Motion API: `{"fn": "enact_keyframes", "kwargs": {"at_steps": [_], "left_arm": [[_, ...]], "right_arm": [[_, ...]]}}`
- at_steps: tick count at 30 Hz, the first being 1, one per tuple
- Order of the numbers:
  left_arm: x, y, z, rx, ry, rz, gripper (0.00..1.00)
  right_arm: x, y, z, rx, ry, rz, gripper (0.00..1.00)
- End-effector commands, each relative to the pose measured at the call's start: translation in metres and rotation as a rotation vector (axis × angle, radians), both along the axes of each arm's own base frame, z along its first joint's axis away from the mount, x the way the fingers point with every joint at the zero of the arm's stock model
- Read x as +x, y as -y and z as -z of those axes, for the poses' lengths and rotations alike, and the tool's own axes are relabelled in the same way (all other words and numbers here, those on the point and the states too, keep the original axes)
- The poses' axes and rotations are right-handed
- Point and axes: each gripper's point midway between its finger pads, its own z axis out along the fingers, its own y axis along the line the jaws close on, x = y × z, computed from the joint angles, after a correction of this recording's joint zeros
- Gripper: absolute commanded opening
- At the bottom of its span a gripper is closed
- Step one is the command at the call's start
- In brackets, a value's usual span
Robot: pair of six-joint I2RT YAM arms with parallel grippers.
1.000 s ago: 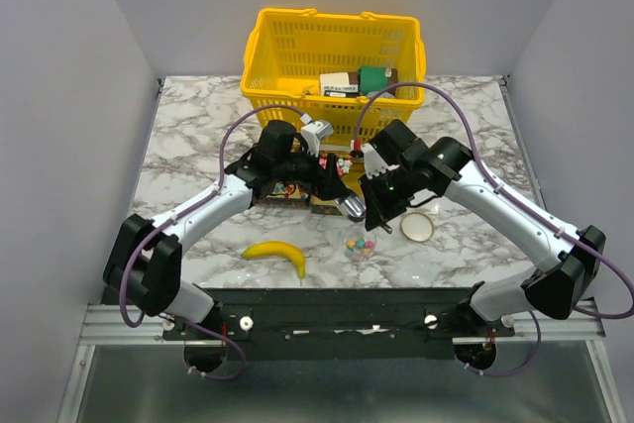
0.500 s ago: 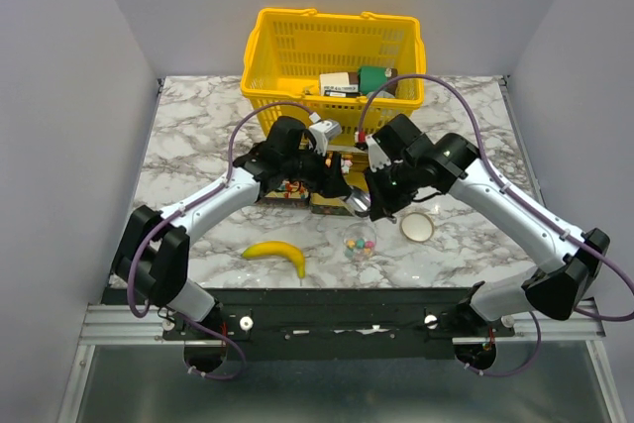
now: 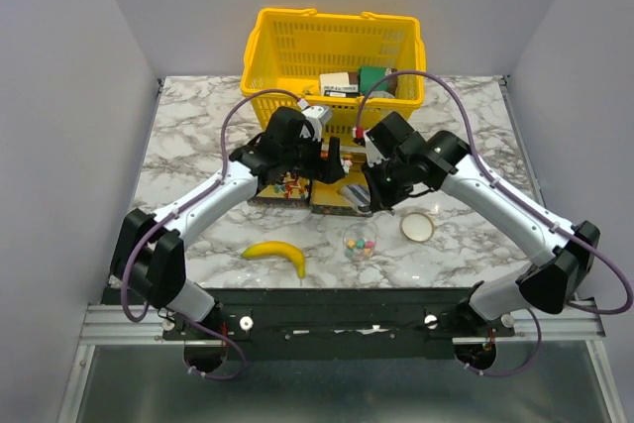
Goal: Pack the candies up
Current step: Adjust the spatula, then scoop the fake candies from the storage box.
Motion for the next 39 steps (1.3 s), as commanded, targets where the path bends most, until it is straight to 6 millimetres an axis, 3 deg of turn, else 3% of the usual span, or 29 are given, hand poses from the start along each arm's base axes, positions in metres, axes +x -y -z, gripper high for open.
{"fn": "enact_keyframes", "kwargs": {"at_steps": [1, 3, 9, 12, 15, 23, 30, 39], "left_arm": [[0.019, -0.021, -0.042, 0.003, 0.128, -0.160, 0.93], [0.022, -0.030, -0.041, 0.022, 0.139, -0.215, 0.93], [0.037, -0.080, 0.002, 0.145, 0.013, -0.450, 0.93], [0.038, -0.091, 0.021, 0.129, -0.075, -0.483, 0.92], [0.035, -0.089, 0.034, 0.121, -0.139, -0.461, 0.91], [0.034, -0.080, 0.058, 0.125, -0.282, -0.461, 0.89], [0.039, -0.084, 0.082, 0.159, -0.386, -0.521, 0.87], [0.040, -0.080, 0.093, 0.160, -0.407, -0.501, 0.84]], "right_arm": [[0.035, 0.008, 0.020, -0.122, 0.076, 0.021, 0.01], [0.050, 0.011, 0.028, -0.188, 0.076, 0.022, 0.01], [0.099, 0.017, 0.053, -0.361, 0.131, 0.037, 0.01], [0.121, 0.018, 0.061, -0.425, 0.177, 0.033, 0.01], [0.135, 0.014, 0.068, -0.452, 0.207, 0.020, 0.01], [0.138, 0.017, 0.091, -0.505, 0.207, -0.087, 0.01], [0.132, 0.015, 0.116, -0.539, 0.165, -0.130, 0.01], [0.140, 0.013, 0.131, -0.593, 0.159, -0.123, 0.01]]}}
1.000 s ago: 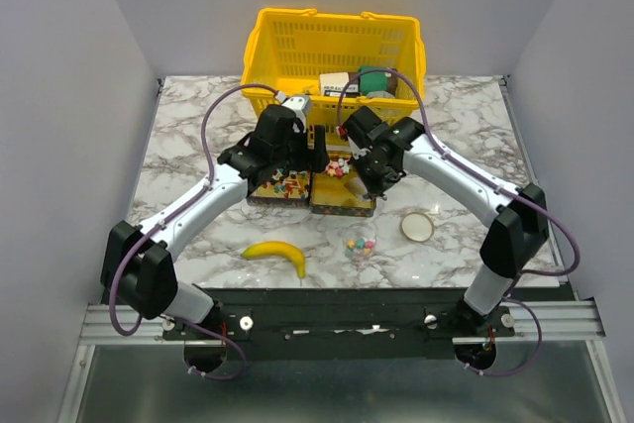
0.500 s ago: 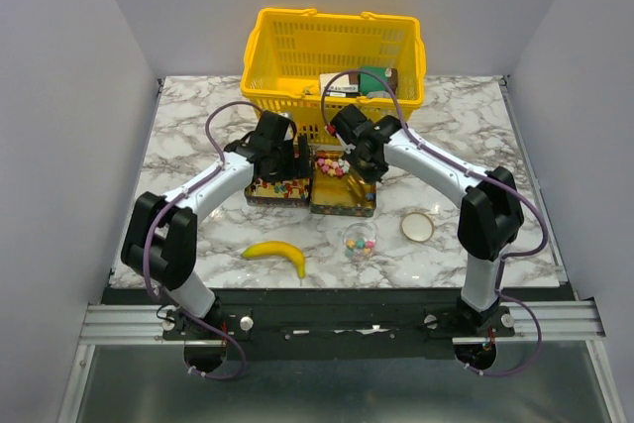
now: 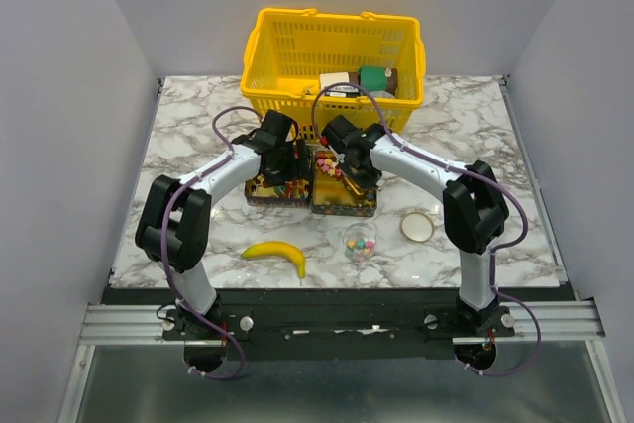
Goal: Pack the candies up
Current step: Scoop the fake candies from the storage box.
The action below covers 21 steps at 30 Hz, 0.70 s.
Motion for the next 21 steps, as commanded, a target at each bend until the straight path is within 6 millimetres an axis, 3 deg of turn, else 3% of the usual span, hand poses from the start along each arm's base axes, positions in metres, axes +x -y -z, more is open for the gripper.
{"fn": "enact_keyframes", "kwargs": {"at_steps": [1, 4, 11, 21], "left_arm": [[0.001, 0.007, -0.003, -0.031, -0.005, 0.016, 0.84], [0.000, 0.005, 0.002, -0.021, -0.016, 0.021, 0.80], [-0.003, 0.006, 0.012, -0.015, -0.044, 0.037, 0.61], [-0.005, 0.014, 0.018, -0.037, -0.060, 0.091, 0.45]], "right_arm": [[0.009, -0.002, 0.010, -0.042, 0.014, -0.010, 0.01], [0.010, -0.005, 0.014, -0.033, 0.007, -0.030, 0.01], [0.011, -0.010, 0.020, -0.021, 0.000, -0.098, 0.01], [0.005, -0.035, 0.029, 0.032, -0.016, -0.190, 0.01]]}}
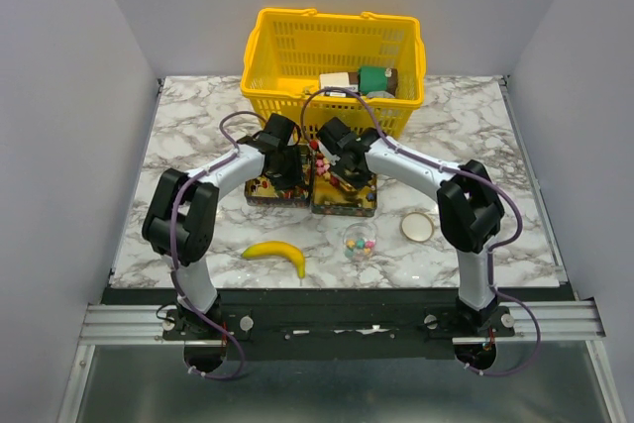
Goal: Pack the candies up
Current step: Scoop the fake candies from the storage box.
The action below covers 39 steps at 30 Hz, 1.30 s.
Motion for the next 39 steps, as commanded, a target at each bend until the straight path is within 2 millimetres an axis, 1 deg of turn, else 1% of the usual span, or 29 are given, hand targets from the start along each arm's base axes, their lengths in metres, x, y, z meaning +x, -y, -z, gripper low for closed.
{"fn": "enact_keyframes", "kwargs": {"at_steps": [1, 2, 5, 18, 22, 23, 25, 28, 30, 31, 35, 37, 39], "left_arm": [[0.002, 0.009, -0.001, -0.031, -0.001, 0.049, 0.44], [0.002, 0.009, -0.002, -0.034, 0.001, 0.052, 0.42], [0.002, 0.010, 0.000, -0.036, -0.001, 0.060, 0.40], [-0.003, 0.014, 0.007, -0.034, -0.018, 0.087, 0.38], [-0.002, 0.014, 0.008, -0.032, -0.015, 0.087, 0.38], [-0.002, 0.014, 0.007, -0.033, -0.014, 0.087, 0.38], [-0.001, 0.013, 0.005, -0.030, -0.007, 0.088, 0.38], [0.001, 0.012, 0.002, -0.023, 0.005, 0.082, 0.38], [0.003, 0.013, -0.001, -0.025, 0.016, 0.083, 0.38], [0.004, 0.012, -0.001, -0.022, 0.017, 0.081, 0.38], [0.006, 0.010, -0.005, -0.013, 0.036, 0.070, 0.39], [0.008, 0.010, -0.009, -0.015, 0.053, 0.066, 0.40], [0.011, 0.009, -0.015, -0.016, 0.076, 0.056, 0.42]], "right_arm": [[-0.008, -0.017, 0.020, 0.020, -0.049, -0.082, 0.01], [-0.008, -0.018, 0.022, 0.024, -0.050, -0.085, 0.01], [-0.008, -0.022, 0.025, 0.035, -0.058, -0.101, 0.01], [0.003, -0.044, 0.040, 0.107, -0.048, -0.076, 0.01], [0.006, -0.048, 0.041, 0.145, -0.022, -0.054, 0.01], [0.009, -0.052, 0.038, 0.165, -0.003, -0.057, 0.01], [0.007, -0.052, 0.040, 0.175, -0.002, -0.053, 0.01], [0.007, -0.053, 0.039, 0.190, 0.008, -0.054, 0.01], [0.009, -0.053, 0.034, 0.199, 0.027, -0.053, 0.01], [0.007, -0.051, 0.036, 0.196, 0.026, -0.051, 0.01], [0.005, -0.049, 0.031, 0.212, 0.036, -0.047, 0.01], [0.002, -0.047, 0.025, 0.220, 0.041, -0.044, 0.01], [-0.002, -0.043, 0.023, 0.219, 0.037, -0.039, 0.01]]}}
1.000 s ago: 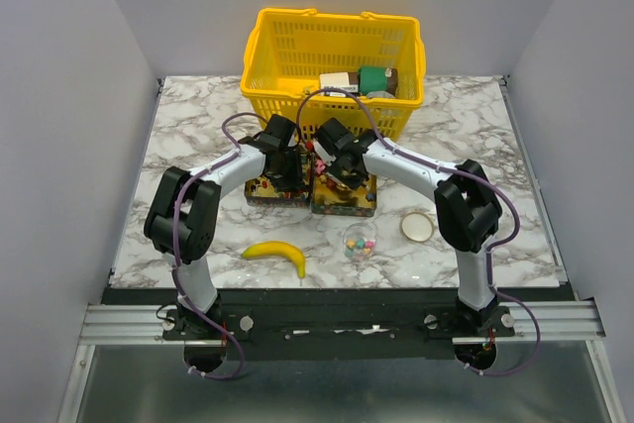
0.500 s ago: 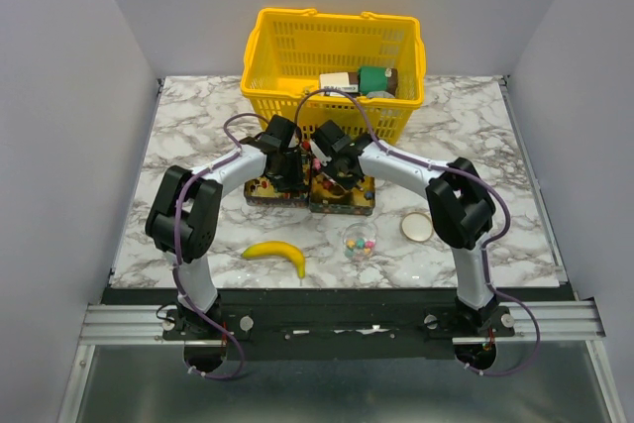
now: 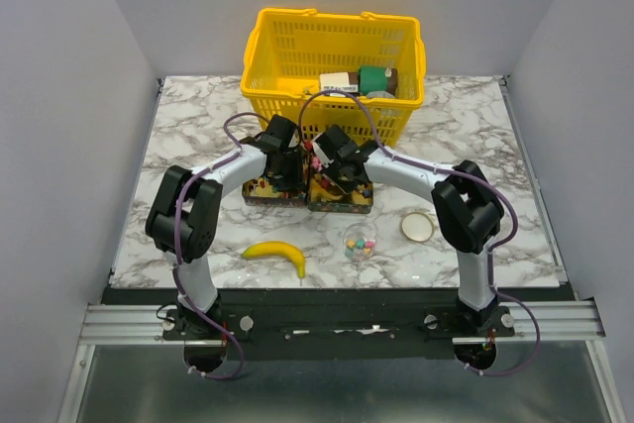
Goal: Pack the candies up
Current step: Scoop the fake candies from the storage box.
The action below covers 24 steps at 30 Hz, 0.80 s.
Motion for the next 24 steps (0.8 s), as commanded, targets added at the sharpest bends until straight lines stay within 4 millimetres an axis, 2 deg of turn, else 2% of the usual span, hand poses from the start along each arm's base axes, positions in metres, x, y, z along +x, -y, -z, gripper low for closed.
{"fn": "enact_keyframes", "kwargs": {"at_steps": [1, 6, 15, 20, 24], "left_arm": [[0.015, 0.003, -0.025, -0.013, 0.099, -0.009, 0.43], [0.020, 0.001, -0.037, -0.015, 0.148, -0.027, 0.47], [0.023, -0.006, -0.045, -0.002, 0.196, -0.050, 0.53], [0.024, -0.008, -0.052, 0.000, 0.231, -0.063, 0.56], [0.024, -0.010, -0.068, -0.027, 0.309, -0.064, 0.55]], "right_arm": [[-0.016, 0.001, -0.007, 0.037, -0.026, 0.000, 0.01], [-0.024, 0.008, -0.019, 0.050, -0.022, 0.012, 0.01], [-0.020, 0.006, -0.034, 0.109, 0.031, 0.045, 0.01], [-0.023, 0.010, -0.054, 0.138, 0.062, 0.063, 0.01], [-0.030, 0.014, -0.070, 0.169, 0.072, 0.084, 0.01]]}}
